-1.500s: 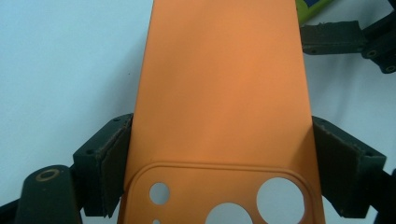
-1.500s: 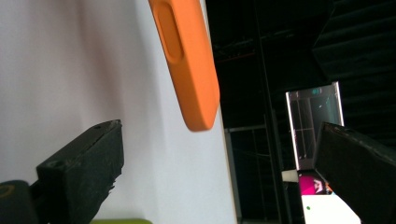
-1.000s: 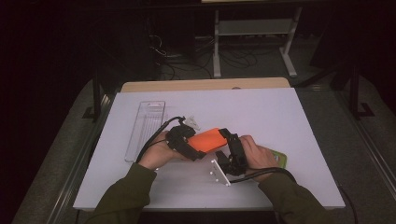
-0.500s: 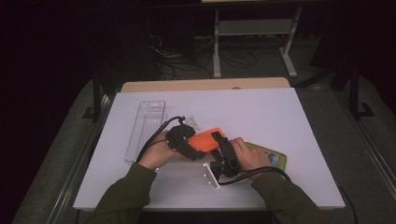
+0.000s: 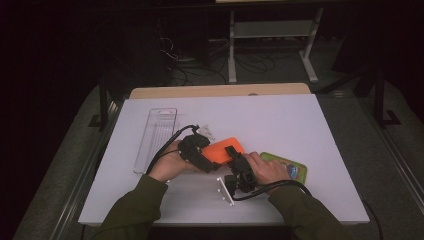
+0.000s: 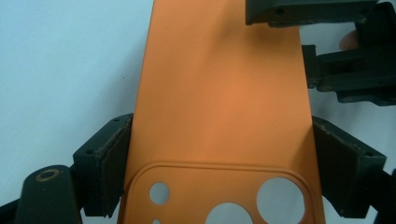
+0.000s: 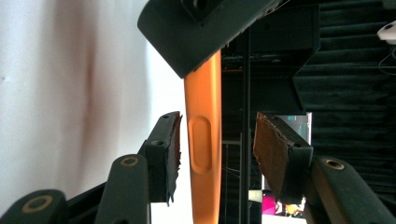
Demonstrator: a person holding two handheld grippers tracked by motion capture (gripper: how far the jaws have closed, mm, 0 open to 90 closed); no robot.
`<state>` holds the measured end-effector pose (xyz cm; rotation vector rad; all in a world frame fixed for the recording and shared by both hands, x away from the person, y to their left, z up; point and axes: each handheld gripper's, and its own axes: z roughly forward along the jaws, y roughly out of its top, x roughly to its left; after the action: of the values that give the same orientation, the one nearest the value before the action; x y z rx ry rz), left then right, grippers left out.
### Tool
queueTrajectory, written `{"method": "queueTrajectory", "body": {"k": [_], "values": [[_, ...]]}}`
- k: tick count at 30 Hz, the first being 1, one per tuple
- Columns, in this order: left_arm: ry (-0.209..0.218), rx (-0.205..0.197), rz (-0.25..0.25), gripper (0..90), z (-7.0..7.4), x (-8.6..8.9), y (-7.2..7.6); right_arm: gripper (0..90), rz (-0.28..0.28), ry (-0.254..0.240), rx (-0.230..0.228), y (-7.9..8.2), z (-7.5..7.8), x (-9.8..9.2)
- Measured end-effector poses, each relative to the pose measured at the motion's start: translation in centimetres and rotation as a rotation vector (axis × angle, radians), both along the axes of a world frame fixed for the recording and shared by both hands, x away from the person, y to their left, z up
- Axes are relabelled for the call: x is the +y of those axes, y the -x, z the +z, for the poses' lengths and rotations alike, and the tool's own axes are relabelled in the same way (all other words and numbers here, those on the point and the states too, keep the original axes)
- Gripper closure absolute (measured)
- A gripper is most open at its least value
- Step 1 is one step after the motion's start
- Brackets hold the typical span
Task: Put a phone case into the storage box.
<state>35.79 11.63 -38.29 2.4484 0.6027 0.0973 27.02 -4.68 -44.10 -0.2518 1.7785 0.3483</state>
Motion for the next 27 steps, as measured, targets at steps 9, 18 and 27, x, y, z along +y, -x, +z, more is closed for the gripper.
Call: {"method": "queueTrajectory", "body": {"k": [9, 18, 27], "values": [[-0.009, 0.0, -0.006, 15.4, 0.01, 0.01, -0.02, 63.7, 0.015, 0.02, 0.004, 0.21, -0.23, 0.17], [-0.018, 0.002, -0.01, 15.3, 0.09, 0.1, -0.05, 73.6, 0.012, 0.044, 0.016, 0.22, -0.36, 0.22], [-0.017, 0.021, -0.019, 15.2, 0.1, 0.18, -0.26, 80.3, -0.003, 0.05, 0.006, 0.33, -0.29, 0.34]]}}
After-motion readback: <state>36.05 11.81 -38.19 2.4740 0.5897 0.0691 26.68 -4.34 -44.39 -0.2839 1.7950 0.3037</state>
